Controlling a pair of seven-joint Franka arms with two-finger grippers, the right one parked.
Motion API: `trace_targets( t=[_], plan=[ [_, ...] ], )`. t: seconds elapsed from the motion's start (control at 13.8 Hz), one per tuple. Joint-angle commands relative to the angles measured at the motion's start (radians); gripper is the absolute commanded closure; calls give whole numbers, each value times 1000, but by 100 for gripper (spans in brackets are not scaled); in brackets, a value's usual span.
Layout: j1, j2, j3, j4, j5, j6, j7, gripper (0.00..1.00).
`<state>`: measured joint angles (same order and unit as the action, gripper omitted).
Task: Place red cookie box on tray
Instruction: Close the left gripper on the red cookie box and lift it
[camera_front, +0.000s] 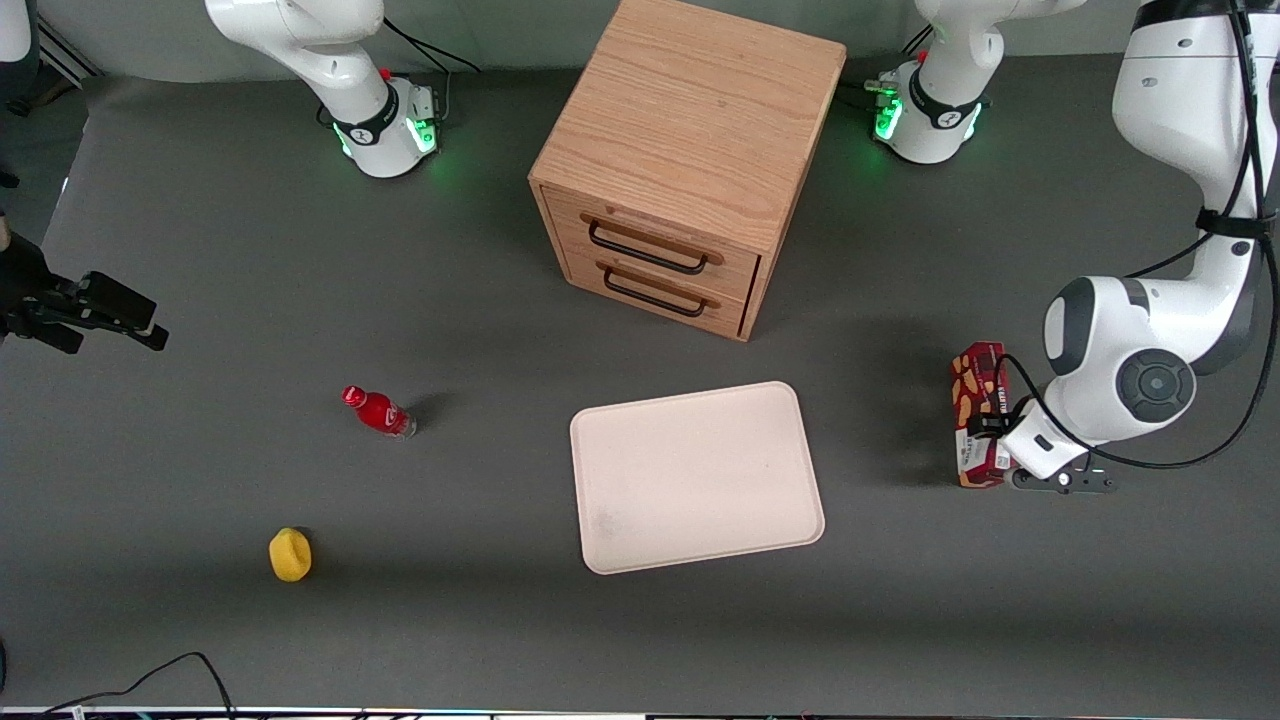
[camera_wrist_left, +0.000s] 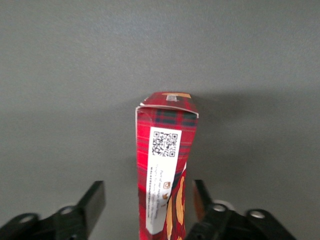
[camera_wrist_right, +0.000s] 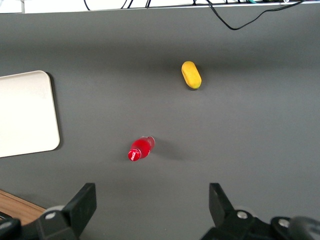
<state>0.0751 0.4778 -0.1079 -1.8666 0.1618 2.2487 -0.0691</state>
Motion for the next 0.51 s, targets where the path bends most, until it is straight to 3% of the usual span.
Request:
trace_targets(
  t=[0.0, 0.07, 0.22, 0.43],
  plan=[
    [-11, -54, 7, -71, 16, 15, 12, 46],
    [-11, -62, 5, -83, 16, 17, 12, 57],
    [-12, -61, 5, -83, 16, 19, 0, 100],
    [-50, -44, 1, 28, 2, -45, -111, 100]
  ],
)
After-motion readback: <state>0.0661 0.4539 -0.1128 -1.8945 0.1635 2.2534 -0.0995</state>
